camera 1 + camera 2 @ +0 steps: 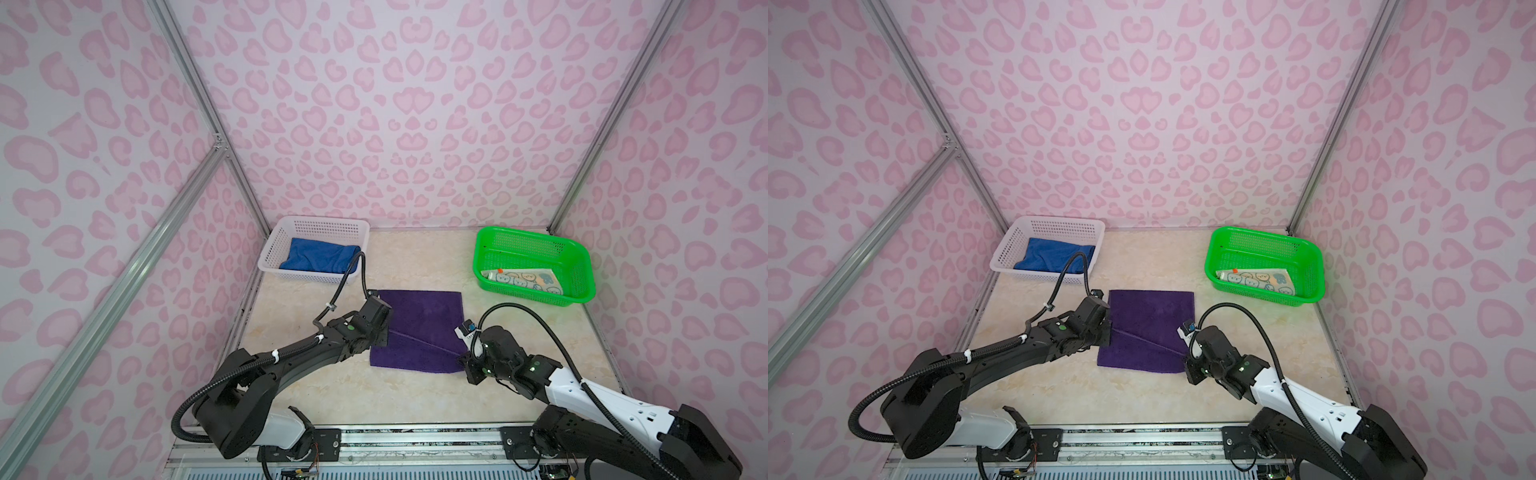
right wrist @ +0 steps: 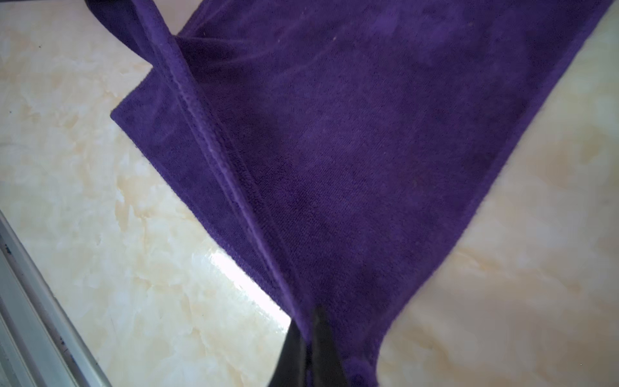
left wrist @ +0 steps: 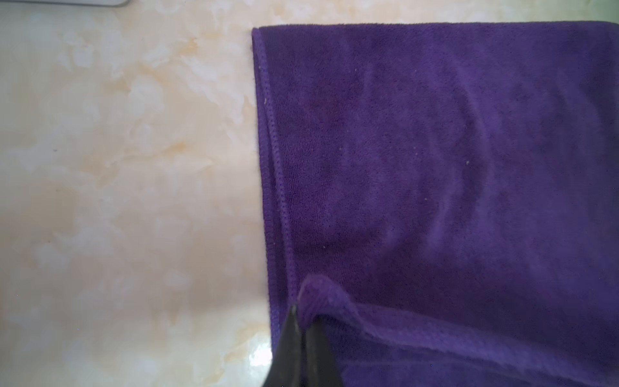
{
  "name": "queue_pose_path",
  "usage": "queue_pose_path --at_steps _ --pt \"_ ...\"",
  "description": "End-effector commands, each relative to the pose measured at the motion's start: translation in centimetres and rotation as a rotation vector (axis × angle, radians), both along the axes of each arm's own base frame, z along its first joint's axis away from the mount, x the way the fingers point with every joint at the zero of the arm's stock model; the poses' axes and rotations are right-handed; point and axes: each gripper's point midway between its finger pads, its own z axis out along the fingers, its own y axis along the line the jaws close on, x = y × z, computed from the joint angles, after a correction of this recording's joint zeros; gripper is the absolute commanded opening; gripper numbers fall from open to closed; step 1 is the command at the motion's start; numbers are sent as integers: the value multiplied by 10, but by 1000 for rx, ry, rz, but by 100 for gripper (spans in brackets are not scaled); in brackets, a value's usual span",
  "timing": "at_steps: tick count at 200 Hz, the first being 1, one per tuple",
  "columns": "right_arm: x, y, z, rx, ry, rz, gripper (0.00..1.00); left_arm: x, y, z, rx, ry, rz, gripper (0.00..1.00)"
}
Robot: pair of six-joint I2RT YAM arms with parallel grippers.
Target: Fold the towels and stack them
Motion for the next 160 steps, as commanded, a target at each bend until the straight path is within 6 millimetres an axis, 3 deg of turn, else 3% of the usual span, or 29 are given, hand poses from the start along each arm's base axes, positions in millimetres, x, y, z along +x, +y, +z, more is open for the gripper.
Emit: queue_pose_path --at_steps 1,21,53,110,139,160 --pt "1 -4 -11 6 13 -73 3 6 8 -7 18 -42 76 5" --pt "-1 -3 -10 10 7 -73 16 1 13 -17 15 -33 111 26" --pt "-13 -3 -12 41 34 -66 29 -9 24 -14 -20 -60 159 40" --pt "-37 -7 -5 124 69 -53 36 -18 35 21 -101 -152 190 43" --pt "-27 -21 18 174 -28 -141 41 -8 24 43 -113 -181 149 46" --pt "-16 -27 40 195 -106 -189 43 1 6 47 -109 -160 103 47"
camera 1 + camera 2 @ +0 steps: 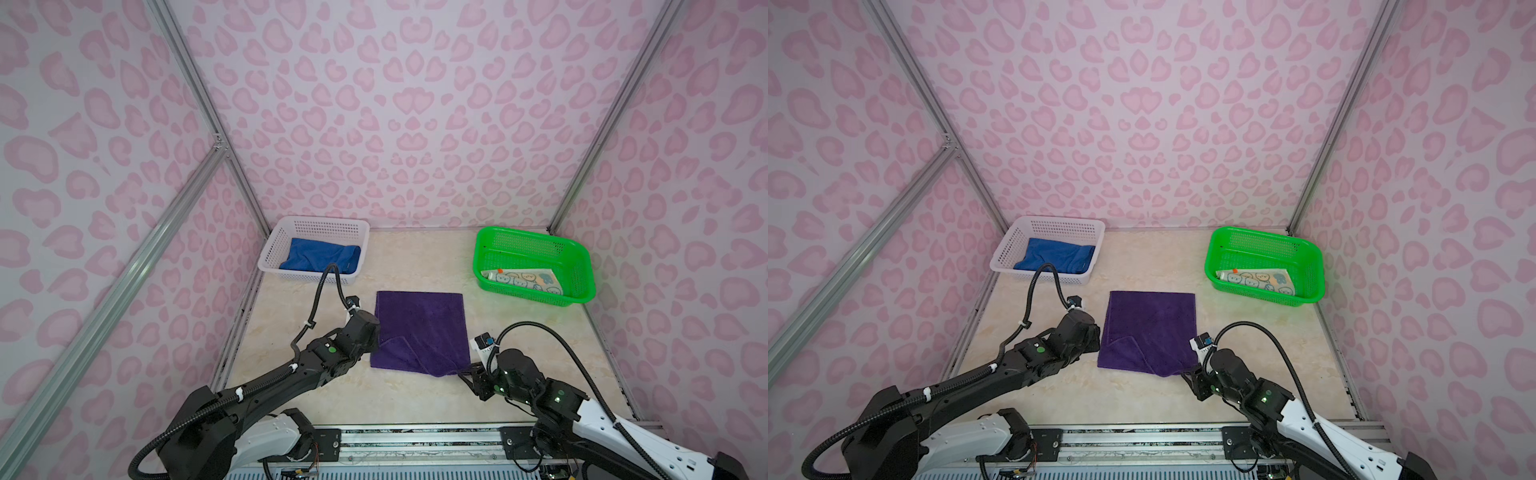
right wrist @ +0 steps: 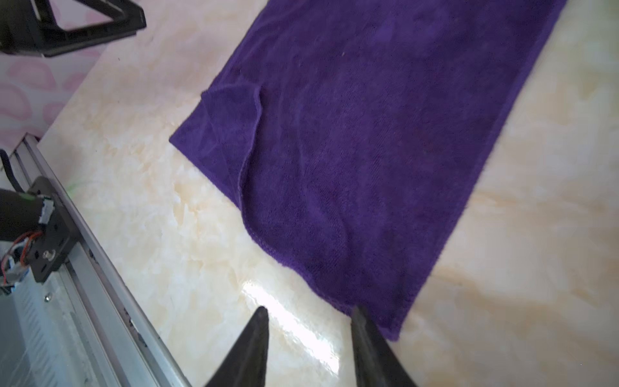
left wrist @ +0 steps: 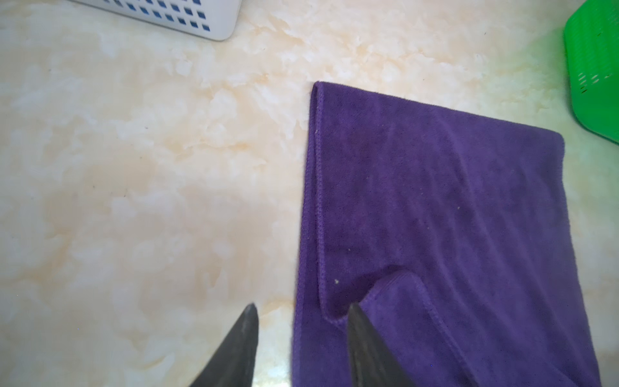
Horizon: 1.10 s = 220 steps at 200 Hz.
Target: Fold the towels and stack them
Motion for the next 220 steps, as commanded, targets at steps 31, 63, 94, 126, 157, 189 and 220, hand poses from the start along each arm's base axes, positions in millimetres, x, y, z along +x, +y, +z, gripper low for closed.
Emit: queue_pose_path --at_steps 31,63,94,126,157,189,220 --pt "22 -14 12 -80 -54 -120 44 28 -45 8 7 25 -105 48" --pt "33 -3 -1 -110 -27 -132 43 42 -69 -4 25 85 -133 45" --pt "43 9 -10 -102 -26 -139 39 46 -82 -25 56 137 -147 41" --pt "51 16 -21 -115 -19 -144 29 41 -97 -48 116 184 -190 37" --pt "54 24 -34 -146 14 -128 22 30 -104 -66 189 223 -227 30" --pt "53 33 -47 -181 69 -93 17 16 -100 -86 254 272 -241 25" --pt "54 37 -59 -193 98 -93 13 6 -95 -87 321 277 -245 20"
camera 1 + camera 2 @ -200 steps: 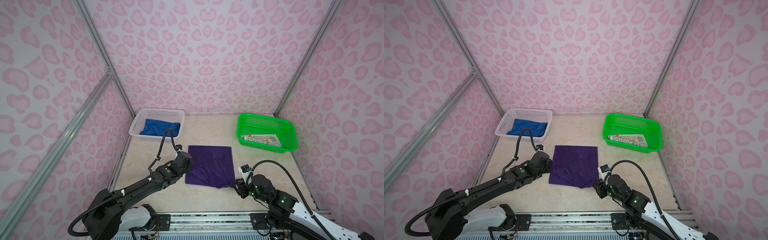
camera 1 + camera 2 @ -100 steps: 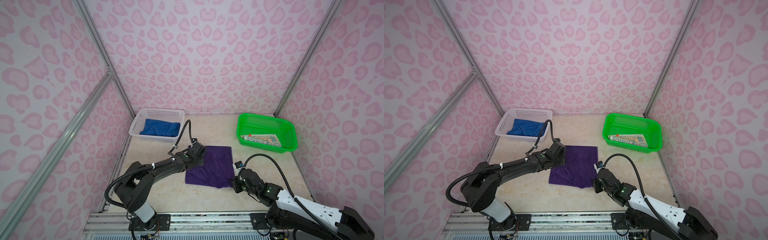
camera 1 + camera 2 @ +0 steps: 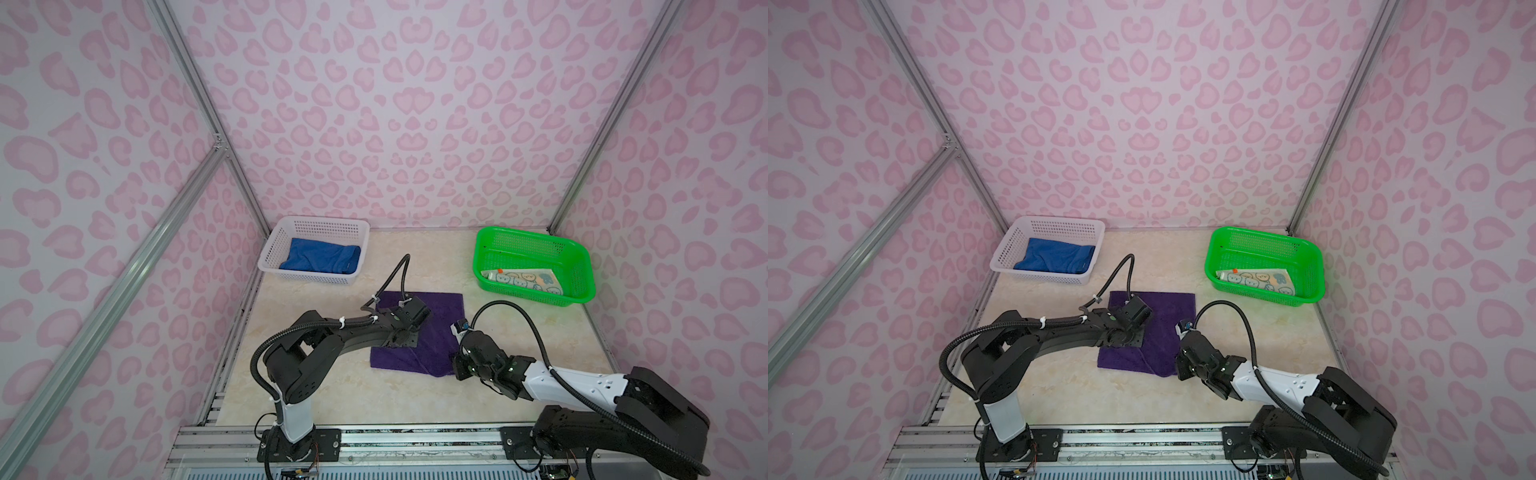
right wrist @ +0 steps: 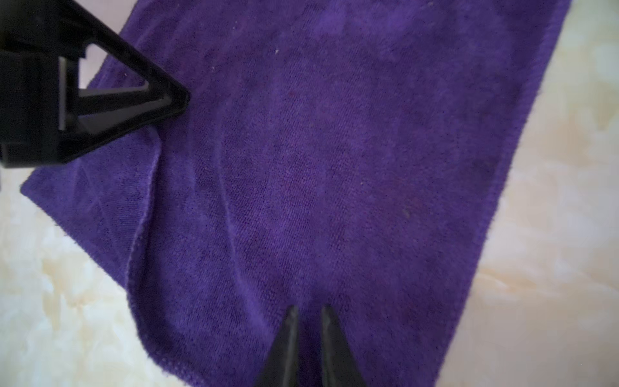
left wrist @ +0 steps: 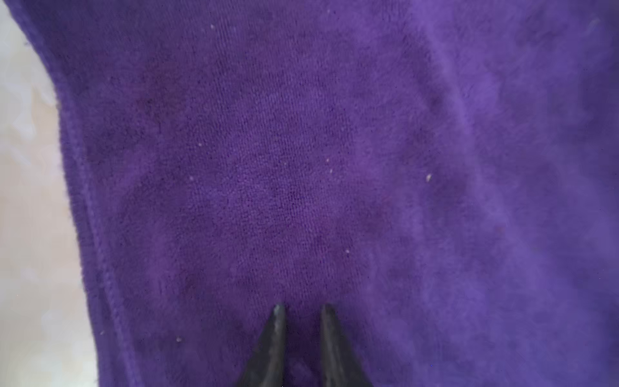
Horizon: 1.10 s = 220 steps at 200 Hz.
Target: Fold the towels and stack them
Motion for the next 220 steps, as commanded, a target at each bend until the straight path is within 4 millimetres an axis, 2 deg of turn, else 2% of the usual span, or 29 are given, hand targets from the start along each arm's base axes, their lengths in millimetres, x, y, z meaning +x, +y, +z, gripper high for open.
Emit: queue_pose_path --at_steps 1,68,115,147,165,176,199,208,220 --pt "1 7 -3 19 13 4 13 -9 11 -2 81 6 -6 20" --pt "4 3 -21 -41 51 -16 11 -46 28 19 95 21 -25 14" --pt "7 4 -29 -58 77 -14 11 -84 37 25 58 76 -49 10" --pt "10 2 -30 -65 75 -15 16 -113 52 32 51 93 -38 8" --pt "10 2 -28 -70 71 -1 20 -116 65 41 48 58 -2 8" --pt "11 4 -24 -70 58 7 24 -111 73 52 32 2 27 13" --pt "19 5 -10 -104 8 33 37 -89 84 85 1 -133 84 44" --pt "24 4 -4 -139 -13 43 41 -78 88 96 -16 -162 107 50" --pt "33 2 6 -183 -48 40 47 -64 93 107 -37 -185 134 52"
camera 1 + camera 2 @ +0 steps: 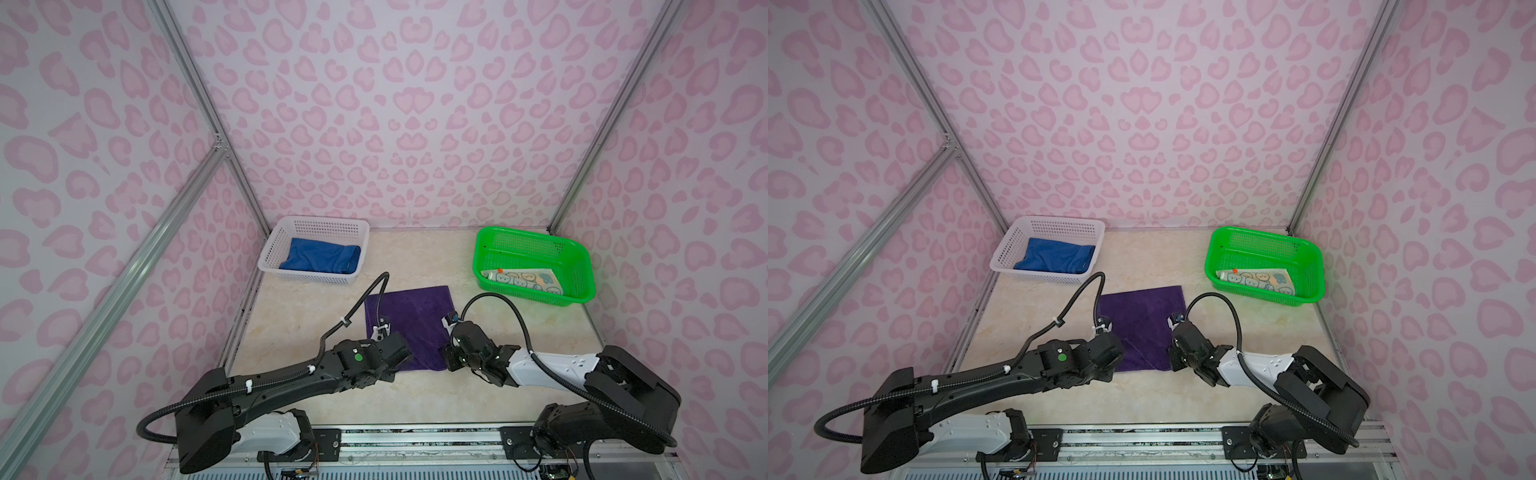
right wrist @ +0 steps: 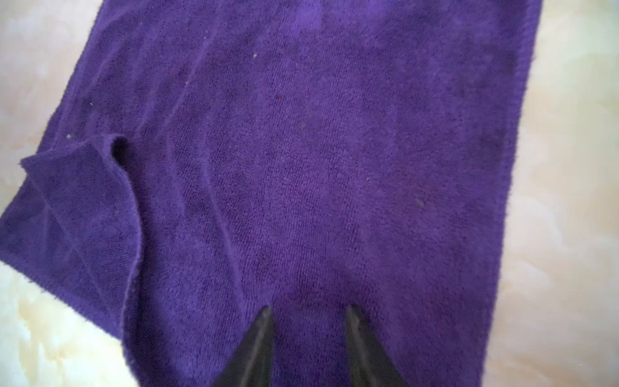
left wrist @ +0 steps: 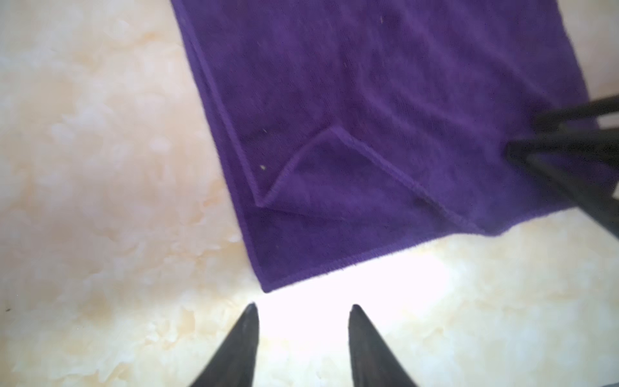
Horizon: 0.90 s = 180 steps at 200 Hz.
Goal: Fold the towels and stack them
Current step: 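Open both grippers and move them to the folded towel's far edge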
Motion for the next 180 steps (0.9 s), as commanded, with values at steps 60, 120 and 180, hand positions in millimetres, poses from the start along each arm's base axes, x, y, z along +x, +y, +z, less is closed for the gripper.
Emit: queue_pose_path --at_steps 60,120,180 --pt "64 -16 39 -201 -117 -11 57 103 31 35 -16 -135 164 57" --pt "133 -20 39 -186 -91 -55 57 159 34 0 36 -81 192 57" --pt "184 -11 25 -151 -84 -88 57 206 31 -35 37 -38 203 57"
